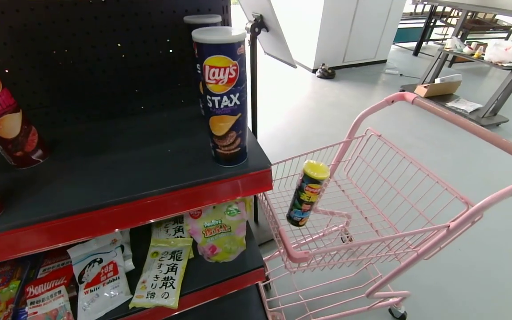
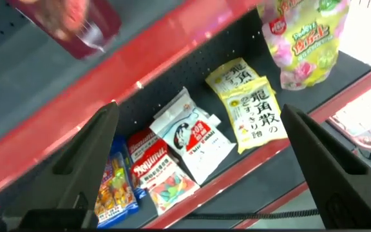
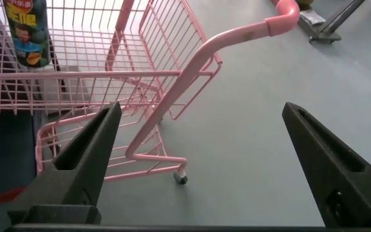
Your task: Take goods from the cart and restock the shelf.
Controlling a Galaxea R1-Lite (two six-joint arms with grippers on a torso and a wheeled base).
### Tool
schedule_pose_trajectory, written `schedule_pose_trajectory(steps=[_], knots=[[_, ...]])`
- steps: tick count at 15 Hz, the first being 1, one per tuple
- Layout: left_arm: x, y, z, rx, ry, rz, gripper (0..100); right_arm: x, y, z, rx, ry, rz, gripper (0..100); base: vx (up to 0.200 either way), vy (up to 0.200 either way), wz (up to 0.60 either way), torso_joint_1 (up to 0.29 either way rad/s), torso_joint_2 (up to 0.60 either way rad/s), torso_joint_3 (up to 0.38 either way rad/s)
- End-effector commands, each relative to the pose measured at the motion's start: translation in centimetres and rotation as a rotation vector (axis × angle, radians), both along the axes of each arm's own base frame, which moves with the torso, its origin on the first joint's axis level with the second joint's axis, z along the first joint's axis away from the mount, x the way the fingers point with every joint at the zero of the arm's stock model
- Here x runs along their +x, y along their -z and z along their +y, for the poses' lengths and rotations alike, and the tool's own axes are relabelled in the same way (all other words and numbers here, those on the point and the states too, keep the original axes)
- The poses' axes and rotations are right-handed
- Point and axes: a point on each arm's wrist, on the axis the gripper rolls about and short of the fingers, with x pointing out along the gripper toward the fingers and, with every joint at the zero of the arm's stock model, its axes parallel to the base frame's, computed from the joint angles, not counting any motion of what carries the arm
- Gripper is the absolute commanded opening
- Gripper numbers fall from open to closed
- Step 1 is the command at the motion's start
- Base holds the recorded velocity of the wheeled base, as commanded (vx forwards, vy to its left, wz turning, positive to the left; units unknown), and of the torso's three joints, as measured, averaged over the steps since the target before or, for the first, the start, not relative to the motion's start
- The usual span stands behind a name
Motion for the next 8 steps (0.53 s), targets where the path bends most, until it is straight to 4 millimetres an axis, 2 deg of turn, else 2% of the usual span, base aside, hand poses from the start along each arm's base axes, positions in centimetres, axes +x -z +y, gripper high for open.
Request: schedule_pose_trajectory(steps=[1, 5, 8], knots=[[-0.17, 0.11, 0.05, -0.003, -0.001, -0.012, 100, -0.03, 0.16, -0.01, -0.001, 0.0, 0.001, 100, 0.0, 0.0, 0.0, -0.163, 0.55, 0.373], [-0.24, 0.16, 0.07, -0.004, -0.001, -0.017, 100, -0.12, 0.47, -0.03, -0.013, 0.001, 0.004, 100, 0.0, 0.0, 0.0, -0.139, 0.52, 0.375], [-0.44, 0.47, 0.13, -0.007, -0.002, -0.028, 100, 0.05, 0.32, 0.01, -0.019, -0.001, 0.013, 100, 0.0, 0.0, 0.0, -0.046, 0.22, 0.159]])
